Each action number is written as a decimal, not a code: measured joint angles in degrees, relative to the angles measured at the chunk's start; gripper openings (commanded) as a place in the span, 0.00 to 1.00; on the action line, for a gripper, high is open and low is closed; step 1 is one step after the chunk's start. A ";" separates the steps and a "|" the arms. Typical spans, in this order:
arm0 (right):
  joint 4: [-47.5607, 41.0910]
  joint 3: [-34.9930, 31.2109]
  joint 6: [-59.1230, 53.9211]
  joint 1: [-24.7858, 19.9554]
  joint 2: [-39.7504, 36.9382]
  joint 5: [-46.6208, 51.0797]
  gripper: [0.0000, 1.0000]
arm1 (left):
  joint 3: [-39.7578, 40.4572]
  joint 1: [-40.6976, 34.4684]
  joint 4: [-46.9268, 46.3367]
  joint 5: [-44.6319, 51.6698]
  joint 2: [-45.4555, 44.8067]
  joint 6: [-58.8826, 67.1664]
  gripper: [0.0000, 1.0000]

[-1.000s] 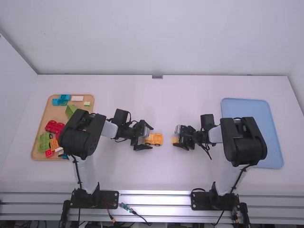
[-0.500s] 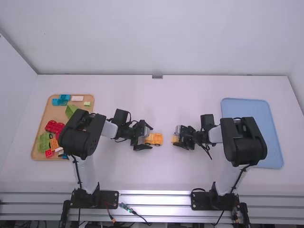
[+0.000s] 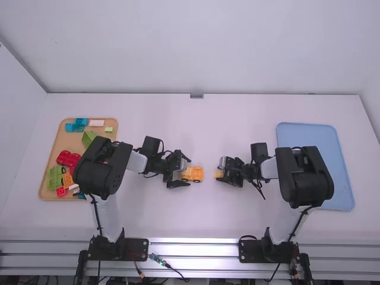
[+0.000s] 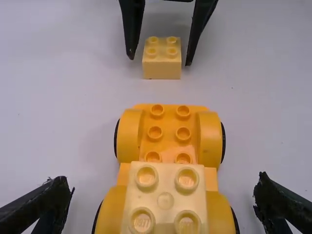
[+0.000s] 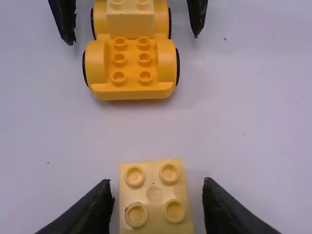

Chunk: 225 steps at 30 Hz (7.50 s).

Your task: Assemble lego blocks to make yellow taxi

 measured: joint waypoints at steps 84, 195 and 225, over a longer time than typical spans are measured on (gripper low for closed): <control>10.08 -0.02 22.12 19.19 -6.51 8.15 0.00 | 0.02 -3.26 0.13 -3.08 0.00 -0.35 0.50; 9.90 0.00 25.05 19.30 -6.51 6.67 0.00 | 0.48 -3.10 -1.42 -3.50 -0.02 0.11 0.36; -5.16 6.80 17.90 19.30 -6.47 9.42 0.00 | 0.72 -3.08 -2.19 -3.50 -0.02 0.24 0.36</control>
